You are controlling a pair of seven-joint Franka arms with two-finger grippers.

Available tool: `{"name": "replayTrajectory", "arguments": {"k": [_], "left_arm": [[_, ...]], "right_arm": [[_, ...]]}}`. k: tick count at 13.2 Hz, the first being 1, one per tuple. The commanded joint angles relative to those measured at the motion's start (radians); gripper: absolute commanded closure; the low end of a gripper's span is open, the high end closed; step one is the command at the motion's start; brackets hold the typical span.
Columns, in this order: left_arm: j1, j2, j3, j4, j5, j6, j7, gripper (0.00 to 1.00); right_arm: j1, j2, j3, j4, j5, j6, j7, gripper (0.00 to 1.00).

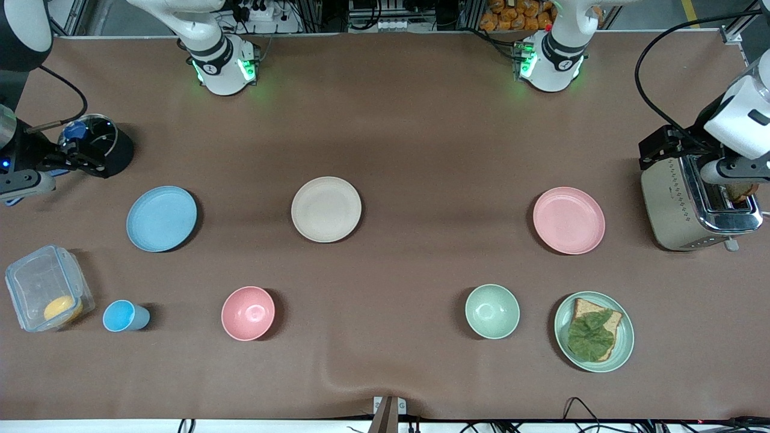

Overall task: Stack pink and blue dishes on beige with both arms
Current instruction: 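Reach the left gripper down to the pink plate's rim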

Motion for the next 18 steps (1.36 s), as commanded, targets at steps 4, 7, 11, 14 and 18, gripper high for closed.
{"name": "replayTrajectory", "arguments": {"k": [4, 7, 11, 14, 18], "left_arm": [[0.013, -0.004, 0.005, -0.021, -0.008, 0.021, 0.020, 0.00], [0.025, -0.002, 0.003, -0.099, 0.006, 0.116, 0.020, 0.00], [0.034, -0.011, 0.003, -0.221, 0.006, 0.226, 0.020, 0.00], [0.060, -0.019, 0.003, -0.376, 0.035, 0.405, 0.020, 0.00], [0.085, -0.001, 0.000, -0.502, 0.081, 0.574, 0.020, 0.00]], "right_arm": [[-0.016, 0.011, 0.017, 0.026, 0.015, -0.014, -0.001, 0.00], [-0.024, 0.029, 0.019, 0.022, 0.017, -0.017, 0.001, 0.00], [-0.025, 0.038, 0.017, 0.024, 0.017, -0.019, -0.009, 0.00], [-0.024, 0.055, 0.019, 0.026, 0.017, -0.016, -0.015, 0.00], [-0.016, 0.057, 0.019, 0.032, 0.014, -0.014, -0.006, 0.00]]}}
